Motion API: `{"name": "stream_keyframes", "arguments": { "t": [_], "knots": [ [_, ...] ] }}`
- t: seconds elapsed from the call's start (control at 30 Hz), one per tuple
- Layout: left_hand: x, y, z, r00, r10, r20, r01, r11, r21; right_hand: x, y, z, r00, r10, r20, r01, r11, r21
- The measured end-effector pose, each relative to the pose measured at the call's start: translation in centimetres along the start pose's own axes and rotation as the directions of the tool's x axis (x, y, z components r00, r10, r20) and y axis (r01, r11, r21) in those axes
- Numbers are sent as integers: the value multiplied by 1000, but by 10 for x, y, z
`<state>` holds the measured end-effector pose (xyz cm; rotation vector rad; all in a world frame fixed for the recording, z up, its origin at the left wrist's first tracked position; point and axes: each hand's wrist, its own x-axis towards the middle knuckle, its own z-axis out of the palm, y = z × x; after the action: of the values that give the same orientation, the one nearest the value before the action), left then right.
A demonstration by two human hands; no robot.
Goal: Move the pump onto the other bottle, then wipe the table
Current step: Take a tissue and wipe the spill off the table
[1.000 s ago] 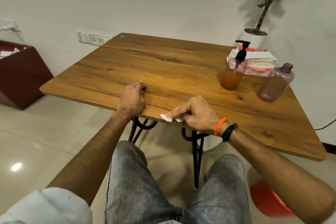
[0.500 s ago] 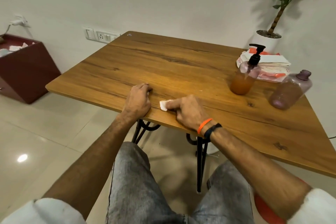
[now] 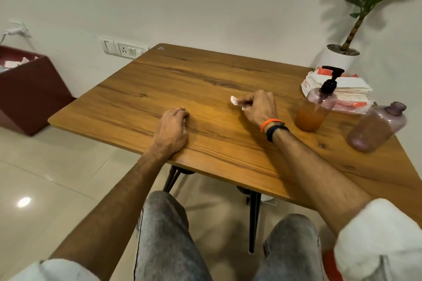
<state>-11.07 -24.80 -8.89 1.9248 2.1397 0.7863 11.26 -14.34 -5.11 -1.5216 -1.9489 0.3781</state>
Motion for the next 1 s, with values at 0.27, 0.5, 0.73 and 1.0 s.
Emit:
{"name": "stream_keyframes", "arguments": {
  "t": [0.27,0.5,0.73,1.0],
  "knots": [
    [0,3,-1,1000,-13,-10,13,1000,12,-6,-17,26,971,-126,203,167,965,-201],
    [0,6,-1,999,-38,8,38,999,24,-95,-32,0,787,-435,437,402,899,173],
    [0,3,-1,999,-25,20,25,1000,6,10,-32,13,992,-64,111,38,975,217],
    [1,-1,1,1000,-24,19,24,1000,5,32,-58,68,953,-193,232,231,962,-146]
  ]
}}
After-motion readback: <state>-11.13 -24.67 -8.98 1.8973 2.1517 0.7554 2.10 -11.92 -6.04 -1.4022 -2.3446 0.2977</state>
